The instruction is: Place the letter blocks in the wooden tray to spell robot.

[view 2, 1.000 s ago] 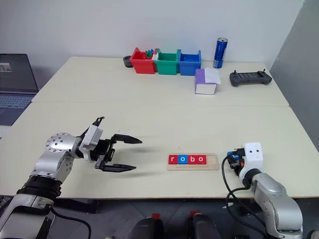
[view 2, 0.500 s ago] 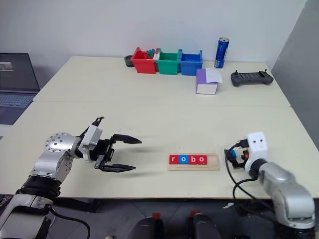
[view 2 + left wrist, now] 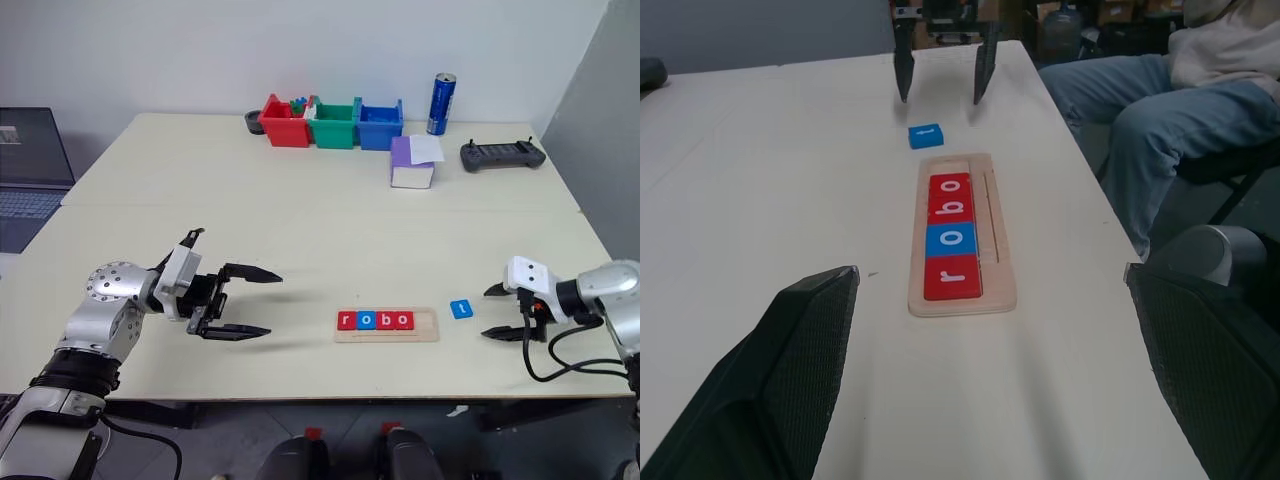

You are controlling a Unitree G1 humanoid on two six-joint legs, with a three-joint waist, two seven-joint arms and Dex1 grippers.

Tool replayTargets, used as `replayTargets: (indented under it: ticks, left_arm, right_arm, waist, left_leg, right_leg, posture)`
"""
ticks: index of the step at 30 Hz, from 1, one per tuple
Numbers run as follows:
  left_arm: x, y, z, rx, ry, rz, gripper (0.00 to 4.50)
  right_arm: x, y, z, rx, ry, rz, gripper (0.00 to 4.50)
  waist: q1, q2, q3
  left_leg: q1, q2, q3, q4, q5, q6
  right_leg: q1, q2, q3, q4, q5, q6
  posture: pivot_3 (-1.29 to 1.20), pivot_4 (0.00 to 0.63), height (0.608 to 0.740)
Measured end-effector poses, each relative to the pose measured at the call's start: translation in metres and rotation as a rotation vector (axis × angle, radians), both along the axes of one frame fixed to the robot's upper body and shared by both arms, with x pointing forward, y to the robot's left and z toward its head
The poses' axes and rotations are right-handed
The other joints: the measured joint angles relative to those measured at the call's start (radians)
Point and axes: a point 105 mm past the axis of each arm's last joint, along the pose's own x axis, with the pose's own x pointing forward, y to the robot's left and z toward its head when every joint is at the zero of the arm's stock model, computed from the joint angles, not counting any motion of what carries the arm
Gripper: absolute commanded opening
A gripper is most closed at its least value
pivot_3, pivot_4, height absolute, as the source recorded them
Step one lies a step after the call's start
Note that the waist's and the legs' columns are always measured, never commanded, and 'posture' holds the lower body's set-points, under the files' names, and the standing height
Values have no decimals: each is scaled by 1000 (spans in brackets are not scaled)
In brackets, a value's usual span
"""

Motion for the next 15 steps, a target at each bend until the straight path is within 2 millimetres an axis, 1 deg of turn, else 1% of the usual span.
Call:
replayTargets:
  ticks: [2,5,7,11,15]
  left_arm:
    - [-4,1,-2,0,8,3,4500]
    - [-8,5,-6,-4,24,17,4500]
    - [-9,7,-5,-7,22,24,4500]
    - [-11,10,0,-10,6,34,4500]
    - [-15,12,0,-10,12,45,4500]
  right_arm:
    - [6,5,1,6,-19,43,4448]
    - [6,8,-8,-2,8,88,4448]
    - [6,10,-13,1,24,100,4448]
    - [11,14,-16,-18,29,112,4448]
    - [15,19,-23,-34,46,123,4448]
  waist:
    - [0,0,0]
    - [5,0,0]
    - [11,0,0]
    - [12,1,0]
    - [11,1,0]
  left_leg:
    - [0,0,0,0,0,0]
    - [0,0,0,0,2,-3]
    - [0,0,1,0,2,-3]
    - [0,0,1,1,2,-3]
    - [0,0,1,0,2,-4]
  right_leg:
    - [0,0,-1,0,0,0]
    - [0,0,0,0,0,-1]
    - [0,-1,0,0,0,-1]
    - [0,-2,0,0,0,-1]
    - [0,-2,0,1,0,-1]
  posture:
    - [0,150,740]
    - [0,150,740]
    - [0,150,740]
    - [0,150,740]
    - [0,150,740]
